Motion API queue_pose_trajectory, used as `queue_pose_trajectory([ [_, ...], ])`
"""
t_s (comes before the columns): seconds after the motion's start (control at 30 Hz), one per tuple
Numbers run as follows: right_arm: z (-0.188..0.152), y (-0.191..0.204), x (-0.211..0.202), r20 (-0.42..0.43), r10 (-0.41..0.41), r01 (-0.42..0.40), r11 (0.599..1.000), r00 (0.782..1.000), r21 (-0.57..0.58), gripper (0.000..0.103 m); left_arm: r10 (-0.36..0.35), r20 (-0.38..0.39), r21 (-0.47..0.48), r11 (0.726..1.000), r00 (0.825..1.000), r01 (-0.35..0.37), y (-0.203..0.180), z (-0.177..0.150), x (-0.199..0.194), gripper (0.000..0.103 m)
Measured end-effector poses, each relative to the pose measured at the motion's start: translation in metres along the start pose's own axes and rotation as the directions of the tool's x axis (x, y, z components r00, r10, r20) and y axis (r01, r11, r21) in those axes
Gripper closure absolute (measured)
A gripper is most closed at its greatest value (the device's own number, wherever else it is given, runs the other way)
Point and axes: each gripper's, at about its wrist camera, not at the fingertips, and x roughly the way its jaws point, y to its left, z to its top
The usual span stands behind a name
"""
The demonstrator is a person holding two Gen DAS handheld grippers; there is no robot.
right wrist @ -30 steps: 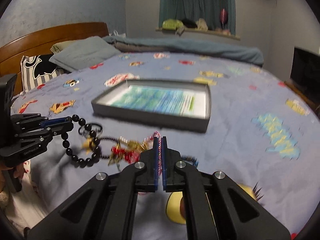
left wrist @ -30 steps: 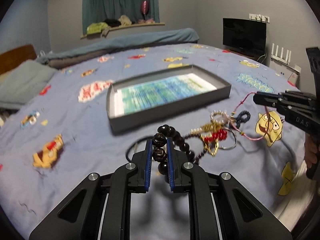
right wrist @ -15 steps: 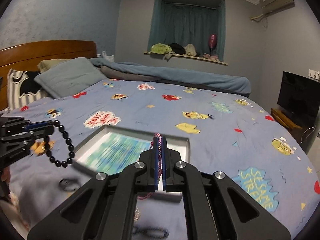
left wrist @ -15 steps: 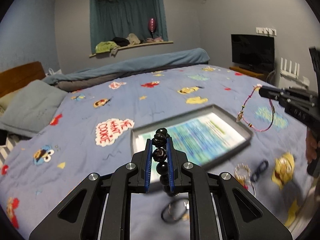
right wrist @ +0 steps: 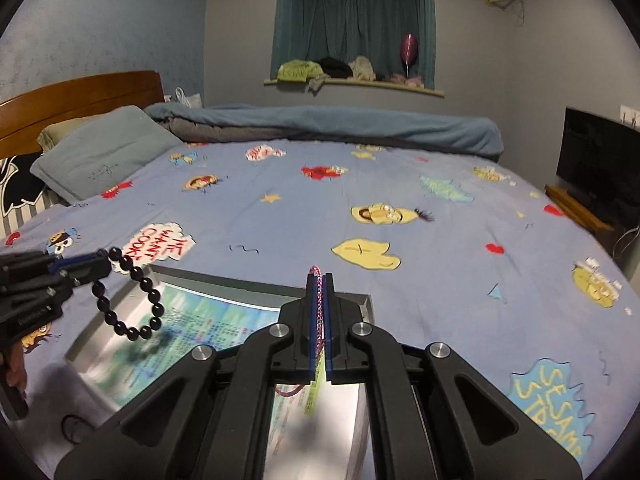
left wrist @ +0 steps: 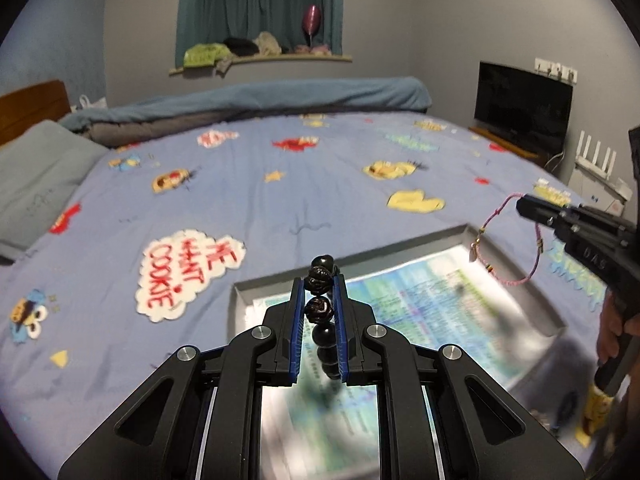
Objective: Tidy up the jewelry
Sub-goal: 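Carry both bracelets into the gray tray and open both tools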
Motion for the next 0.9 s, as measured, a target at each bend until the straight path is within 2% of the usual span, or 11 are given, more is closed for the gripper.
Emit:
queue_pose_trajectory([
  [0.17, -0.007, -0.009, 0.041, -0.09, -0.026, 0.026, 1.0, 0.996, -0.002, 0.101, 0.037, -0.075, -0.01, 0.999, 0.996, -0.038, 0.016, -0.013, 0.036, 0.088],
  [0.33, -0.018, -0.012, 0.062, -0.162, -0.077, 0.074, 0.997, 0.984, -0.026, 0.101, 0.051, -0.116, -0.038, 0.998, 0.992, -0.055, 0.033, -0.02, 0.049, 0.088],
  [0.53, -0.025, -0.011, 0.07, -0.212, -0.09, 0.083, 0.996, 0.973, -0.042, 0.101, 0.083, -0.171, 0.005, 0.997, 0.982, -0.083, 0.032, -0.029, 0.061, 0.088],
  [0.8, -0.032, 0.003, 0.074, -0.249, -0.097, 0.072, 0.991, 0.964, -0.109, 0.101, 0.109, -0.184, 0.039, 0.994, 0.977, -0.104, 0.026, -0.03, 0.063, 0.088],
  [0.9, -0.032, 0.001, 0.074, -0.254, -0.083, 0.062, 0.994, 0.964, -0.093, 0.092, 0.112, -0.19, 0.03, 0.994, 0.975, -0.108, 0.028, -0.03, 0.064, 0.087],
])
